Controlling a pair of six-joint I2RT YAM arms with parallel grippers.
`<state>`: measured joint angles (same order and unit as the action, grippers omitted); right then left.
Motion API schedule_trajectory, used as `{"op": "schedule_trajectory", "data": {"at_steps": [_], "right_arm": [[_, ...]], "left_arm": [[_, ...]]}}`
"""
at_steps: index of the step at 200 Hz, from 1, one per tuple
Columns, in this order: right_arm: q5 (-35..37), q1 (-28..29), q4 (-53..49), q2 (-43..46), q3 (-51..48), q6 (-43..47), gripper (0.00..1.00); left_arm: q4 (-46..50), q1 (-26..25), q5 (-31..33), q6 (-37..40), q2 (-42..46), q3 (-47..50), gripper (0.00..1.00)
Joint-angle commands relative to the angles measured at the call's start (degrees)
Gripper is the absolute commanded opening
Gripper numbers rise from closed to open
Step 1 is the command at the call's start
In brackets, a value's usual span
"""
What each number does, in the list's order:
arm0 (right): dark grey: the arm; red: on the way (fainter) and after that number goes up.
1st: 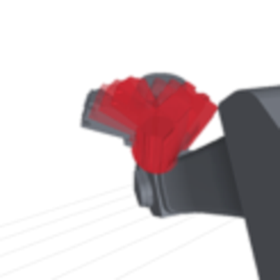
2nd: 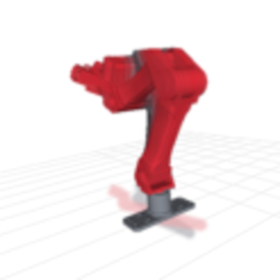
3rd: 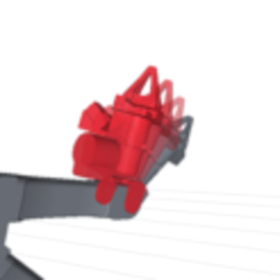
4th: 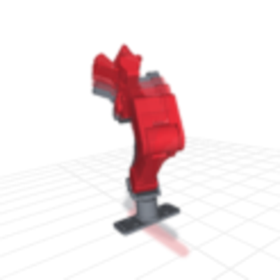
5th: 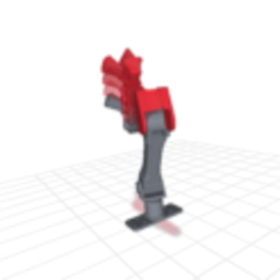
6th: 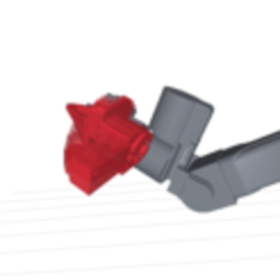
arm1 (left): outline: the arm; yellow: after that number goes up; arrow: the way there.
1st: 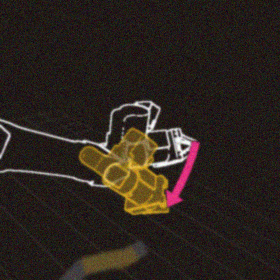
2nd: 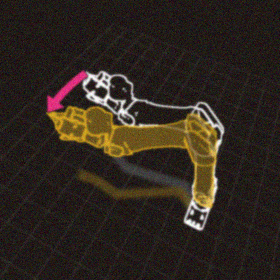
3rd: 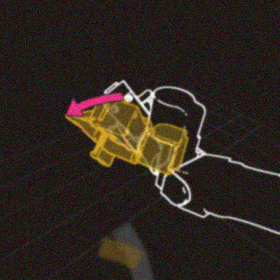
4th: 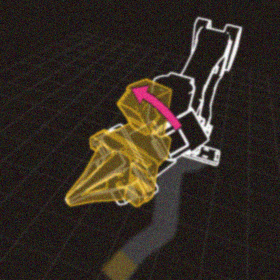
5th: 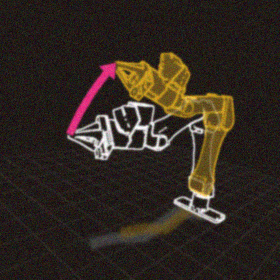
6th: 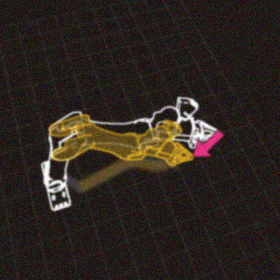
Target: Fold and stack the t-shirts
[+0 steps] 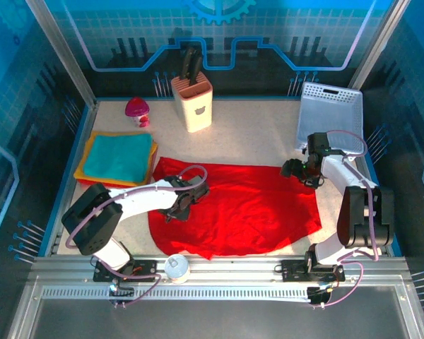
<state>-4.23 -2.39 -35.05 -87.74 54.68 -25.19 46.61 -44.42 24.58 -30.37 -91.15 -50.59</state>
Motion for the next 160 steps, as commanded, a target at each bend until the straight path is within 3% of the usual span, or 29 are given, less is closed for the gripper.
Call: {"op": "schedule_trajectory", "data": {"at_steps": [1, 28, 54, 88, 110, 160], "right_arm": [[-1.3, 0.6, -0.2, 0.1, -0.4, 0.4, 0.81], [-1.1, 0.6, -0.6, 0.7, -0.5, 0.8, 0.81], [-0.7, 0.6, -1.0, 1.1, -0.6, 1.1, 0.81], [-0.3, 0.6, -1.3, 1.1, -0.6, 1.2, 0.81], [0.2, 0.5, -1.4, 1.0, -0.5, 1.1, 0.81], [-0.5, 0.5, -1.1, 0.6, -0.6, 0.9, 0.81]], "left_arm": [[-0.1, -0.4, -1.0, -1.0, -1.8, 0.1, 0.47], [-0.1, -0.4, -0.7, -1.3, -3.2, -0.4, 0.46], [0.7, 0.3, 0.1, -1.3, -3.4, -1.5, 0.39], [2.9, 2.9, -0.2, 1.6, -1.3, -4.2, 0.11], [4.8, 4.2, -1.2, 5.9, -0.5, -7.6, 0.0], [7.8, 8.8, -0.6, 14.7, -3.6, -16.2, 0.0]]}}
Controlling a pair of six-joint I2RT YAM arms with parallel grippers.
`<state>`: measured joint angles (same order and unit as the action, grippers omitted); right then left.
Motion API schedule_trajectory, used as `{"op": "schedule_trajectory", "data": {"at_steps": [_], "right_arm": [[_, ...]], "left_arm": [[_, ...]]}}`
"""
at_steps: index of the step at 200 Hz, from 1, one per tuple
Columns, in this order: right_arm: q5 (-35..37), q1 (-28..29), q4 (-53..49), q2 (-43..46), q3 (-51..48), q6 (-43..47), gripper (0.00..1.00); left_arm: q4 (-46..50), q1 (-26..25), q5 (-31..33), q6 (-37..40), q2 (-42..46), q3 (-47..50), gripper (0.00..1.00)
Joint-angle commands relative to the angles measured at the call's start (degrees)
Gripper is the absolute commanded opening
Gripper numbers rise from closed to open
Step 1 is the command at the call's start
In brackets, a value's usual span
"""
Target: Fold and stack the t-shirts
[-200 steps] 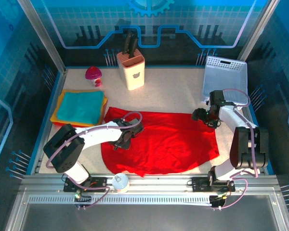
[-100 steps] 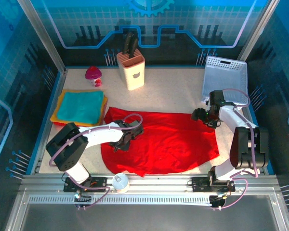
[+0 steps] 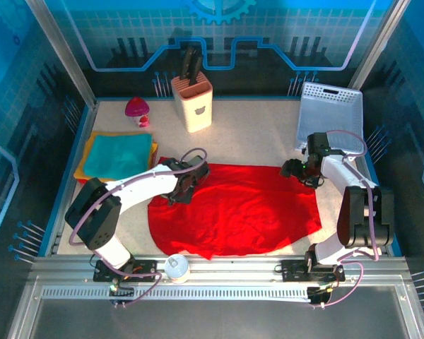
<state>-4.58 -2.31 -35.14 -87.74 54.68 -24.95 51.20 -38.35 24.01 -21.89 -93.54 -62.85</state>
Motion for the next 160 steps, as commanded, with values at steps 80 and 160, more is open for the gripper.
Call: {"op": "schedule_trajectory", "data": {"at_steps": [80, 160], "right_arm": [[-0.8, 0.4, -0.8, 0.4, -0.6, 0.6, 0.8], [-1.8, 0.5, -0.2, 0.6, -1.8, 0.6, 0.8]], "left_arm": [[2.4, 12.6, -2.6, 15.3, -10.6, -20.4, 0.0], [6.6, 13.9, -7.5, 10.9, -14.3, -24.7, 0.46]]}}
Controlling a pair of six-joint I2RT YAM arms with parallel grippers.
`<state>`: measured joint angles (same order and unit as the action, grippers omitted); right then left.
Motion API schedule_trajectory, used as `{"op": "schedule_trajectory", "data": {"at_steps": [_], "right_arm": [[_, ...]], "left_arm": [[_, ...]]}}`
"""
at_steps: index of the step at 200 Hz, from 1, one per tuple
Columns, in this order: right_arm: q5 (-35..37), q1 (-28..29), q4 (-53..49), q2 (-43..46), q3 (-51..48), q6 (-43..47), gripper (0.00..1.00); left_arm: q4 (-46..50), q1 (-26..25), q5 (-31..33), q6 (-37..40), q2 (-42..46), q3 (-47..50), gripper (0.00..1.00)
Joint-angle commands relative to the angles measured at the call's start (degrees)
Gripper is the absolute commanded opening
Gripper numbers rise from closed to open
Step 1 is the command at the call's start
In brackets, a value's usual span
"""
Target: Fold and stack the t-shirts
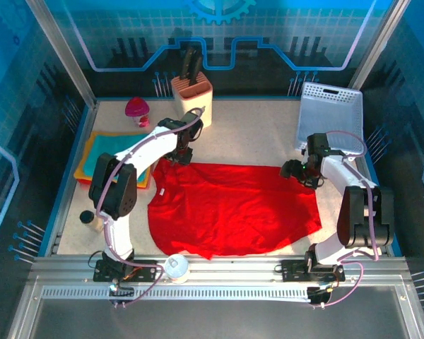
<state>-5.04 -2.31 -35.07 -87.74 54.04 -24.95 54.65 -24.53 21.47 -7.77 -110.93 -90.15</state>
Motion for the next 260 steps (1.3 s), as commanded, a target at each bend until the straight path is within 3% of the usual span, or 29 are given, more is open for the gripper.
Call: {"op": "schedule_trajectory", "data": {"at_steps": [1, 38, 73, 115, 160, 260], "right_arm": [[-1.4, 0.5, -0.3, 0.6, -1.2, 0.7, 0.8], [-2.2, 0.7, 0.8, 0.3, -1.8, 0.2, 0.79], [-2.3, 1.2, 1.1, -0.1, -1.7, -0.1, 0.79], [-2.1, 1.5, 0.8, -0.2, -1.4, 0.0, 0.79], [-2.3, 1.5, 0.4, 0.0, -1.4, 0.3, 0.79], [-1.6, 1.5, -1.3, 0.1, 0.0, 1.3, 0.79]], "left_arm": [[3.1, 0.0, -5.3, -3.4, 3.3, 2.8, 0.46], [-3.3, -0.1, -16.6, -11.2, 12.1, 14.7, 0.45], [-11.4, 0.1, -21.3, -19.3, 17.0, 25.1, 0.46], [-17.0, 0.3, -23.3, -23.8, 17.9, 28.9, 0.52], [-22.1, 1.4, -25.3, -26.2, 16.0, 30.4, 0.49], [-20.9, 2.1, -23.5, -29.1, 15.4, 31.6, 0.49]]}}
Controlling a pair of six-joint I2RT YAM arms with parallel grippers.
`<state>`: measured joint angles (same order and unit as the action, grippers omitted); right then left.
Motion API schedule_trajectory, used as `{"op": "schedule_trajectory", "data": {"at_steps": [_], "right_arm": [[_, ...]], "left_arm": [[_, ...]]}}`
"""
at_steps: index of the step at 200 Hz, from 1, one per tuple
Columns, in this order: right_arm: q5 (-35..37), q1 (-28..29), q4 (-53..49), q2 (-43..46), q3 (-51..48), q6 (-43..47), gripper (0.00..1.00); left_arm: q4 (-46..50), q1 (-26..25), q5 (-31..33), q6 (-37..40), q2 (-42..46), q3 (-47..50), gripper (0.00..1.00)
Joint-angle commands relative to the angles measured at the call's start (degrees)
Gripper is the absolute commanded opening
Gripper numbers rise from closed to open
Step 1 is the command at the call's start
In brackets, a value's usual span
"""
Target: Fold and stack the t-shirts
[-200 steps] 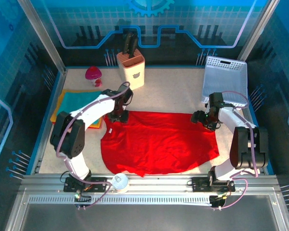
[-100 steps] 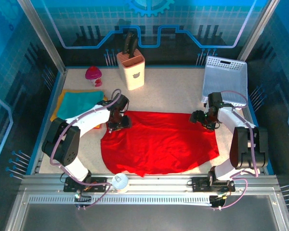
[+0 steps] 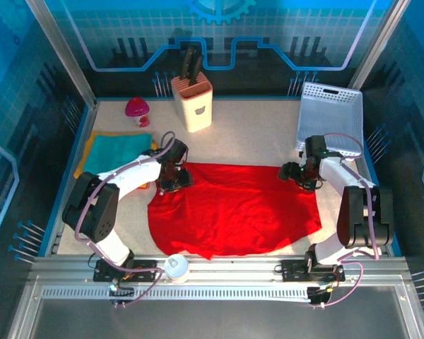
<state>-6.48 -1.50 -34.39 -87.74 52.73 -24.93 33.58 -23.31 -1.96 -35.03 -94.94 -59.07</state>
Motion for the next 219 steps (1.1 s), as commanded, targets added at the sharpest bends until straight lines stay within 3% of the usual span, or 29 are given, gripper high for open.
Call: {"op": "schedule_trajectory", "data": {"at_steps": [1, 153, 219], "right_arm": [[-0.1, 0.7, -2.0, 0.1, 1.4, 1.3, 0.79], [-0.7, 0.6, -2.2, 0.6, 1.4, 1.3, 0.79], [-0.3, 0.4, -2.7, 1.3, 1.2, 1.5, 0.79]], "left_arm": [[0.1, 0.9, -0.1, -1.8, -0.6, 0.5, 0.49], [-2.1, 2.7, -0.1, 0.0, -4.1, -2.7, 0.4], [-2.2, 2.9, 0.0, 0.3, -4.6, -3.3, 0.19]]}}
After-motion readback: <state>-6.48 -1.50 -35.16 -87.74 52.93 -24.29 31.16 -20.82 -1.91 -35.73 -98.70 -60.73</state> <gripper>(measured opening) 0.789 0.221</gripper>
